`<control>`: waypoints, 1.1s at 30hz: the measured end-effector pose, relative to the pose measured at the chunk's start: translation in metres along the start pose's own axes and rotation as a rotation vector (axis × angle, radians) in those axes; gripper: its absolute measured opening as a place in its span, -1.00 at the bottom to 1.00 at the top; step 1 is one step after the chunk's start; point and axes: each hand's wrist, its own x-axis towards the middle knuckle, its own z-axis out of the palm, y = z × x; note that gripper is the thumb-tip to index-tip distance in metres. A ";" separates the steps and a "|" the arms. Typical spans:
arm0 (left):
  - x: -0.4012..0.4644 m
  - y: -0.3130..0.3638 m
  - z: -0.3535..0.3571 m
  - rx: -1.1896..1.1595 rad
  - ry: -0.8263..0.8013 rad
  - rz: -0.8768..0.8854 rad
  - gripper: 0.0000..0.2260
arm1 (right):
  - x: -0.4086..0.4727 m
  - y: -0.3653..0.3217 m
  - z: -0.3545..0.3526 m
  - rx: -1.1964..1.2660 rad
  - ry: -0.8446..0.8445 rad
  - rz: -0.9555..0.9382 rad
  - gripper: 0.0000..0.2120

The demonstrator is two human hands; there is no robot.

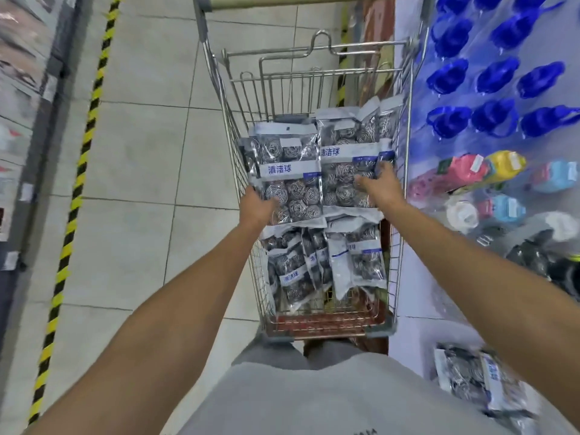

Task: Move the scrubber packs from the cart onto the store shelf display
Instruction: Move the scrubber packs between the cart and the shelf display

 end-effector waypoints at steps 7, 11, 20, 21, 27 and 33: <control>0.036 0.006 0.005 -0.108 -0.078 -0.075 -0.50 | 0.036 -0.010 0.011 0.031 0.087 0.075 -0.33; 0.042 0.014 0.012 -0.180 -0.171 -0.108 -0.24 | 0.045 -0.013 0.017 -0.009 0.077 0.071 -0.40; 0.024 0.033 0.009 -0.136 -0.100 0.014 -0.45 | 0.028 -0.017 0.011 0.150 0.045 -0.029 -0.55; 0.019 0.033 0.005 -0.140 -0.086 0.039 -0.49 | 0.023 -0.017 0.007 0.175 0.039 -0.051 -0.56; -0.034 0.027 -0.023 -0.290 -0.073 0.172 -0.58 | -0.028 -0.019 -0.028 0.454 -0.005 -0.124 -0.58; -0.093 0.010 -0.057 -0.565 -0.134 0.178 -0.66 | -0.101 -0.002 -0.046 0.712 -0.119 -0.101 -0.02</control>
